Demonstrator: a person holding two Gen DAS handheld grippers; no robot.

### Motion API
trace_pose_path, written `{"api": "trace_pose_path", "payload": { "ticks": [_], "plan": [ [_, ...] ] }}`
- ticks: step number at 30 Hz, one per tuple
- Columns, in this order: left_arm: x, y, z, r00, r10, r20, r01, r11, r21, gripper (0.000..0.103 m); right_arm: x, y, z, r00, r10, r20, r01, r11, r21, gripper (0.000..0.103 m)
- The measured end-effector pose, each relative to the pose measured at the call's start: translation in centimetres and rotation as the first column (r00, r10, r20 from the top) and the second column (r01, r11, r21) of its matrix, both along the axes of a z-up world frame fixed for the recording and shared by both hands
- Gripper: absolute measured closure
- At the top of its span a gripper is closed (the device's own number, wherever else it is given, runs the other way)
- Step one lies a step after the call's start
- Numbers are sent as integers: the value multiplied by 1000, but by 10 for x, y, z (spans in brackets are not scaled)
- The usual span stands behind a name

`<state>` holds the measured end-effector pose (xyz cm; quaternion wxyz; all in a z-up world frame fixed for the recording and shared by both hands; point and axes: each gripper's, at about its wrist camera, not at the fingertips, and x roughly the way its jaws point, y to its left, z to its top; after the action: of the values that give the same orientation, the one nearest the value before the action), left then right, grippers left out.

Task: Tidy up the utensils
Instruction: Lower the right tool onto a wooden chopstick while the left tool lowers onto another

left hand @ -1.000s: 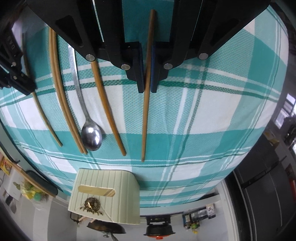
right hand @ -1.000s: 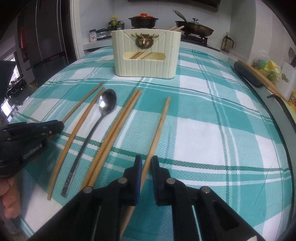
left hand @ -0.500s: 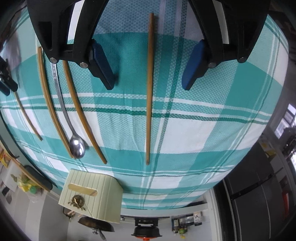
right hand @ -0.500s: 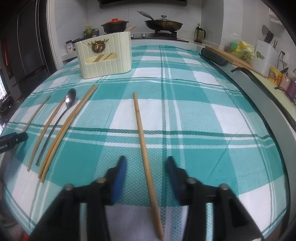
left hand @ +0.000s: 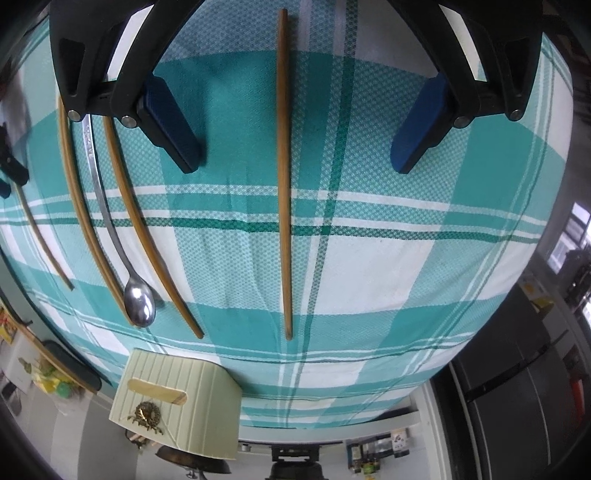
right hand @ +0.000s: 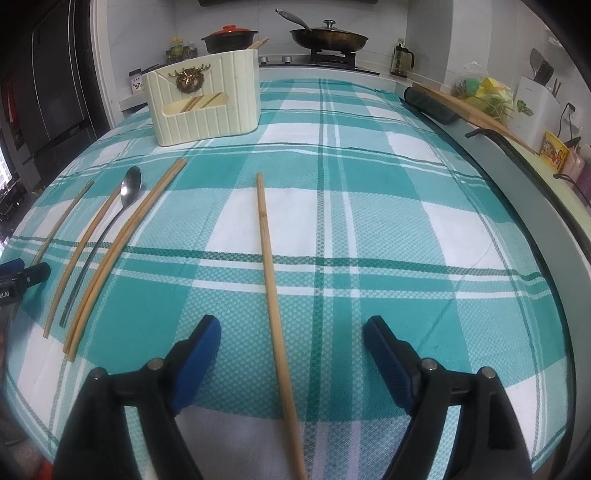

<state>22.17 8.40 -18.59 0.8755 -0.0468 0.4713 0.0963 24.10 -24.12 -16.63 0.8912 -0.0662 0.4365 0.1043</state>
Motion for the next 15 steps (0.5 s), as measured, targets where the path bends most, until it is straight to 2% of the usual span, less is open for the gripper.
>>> {"api": "trace_pose_path", "payload": {
  "ticks": [7, 12, 15],
  "plan": [
    [2, 1, 0, 1000, -20, -19, 20, 1000, -12, 0, 1, 1, -2, 1000, -7, -4, 7, 1000, -4, 14],
    [1, 2, 0, 999, -37, -31, 37, 999, -14, 0, 4, -1, -2, 999, 33, -12, -33, 999, 13, 7],
    [2, 3, -1, 999, -35, -28, 35, 999, -25, 0, 4, 0, -3, 999, 50, -15, -50, 999, 2, 7]
  ]
}}
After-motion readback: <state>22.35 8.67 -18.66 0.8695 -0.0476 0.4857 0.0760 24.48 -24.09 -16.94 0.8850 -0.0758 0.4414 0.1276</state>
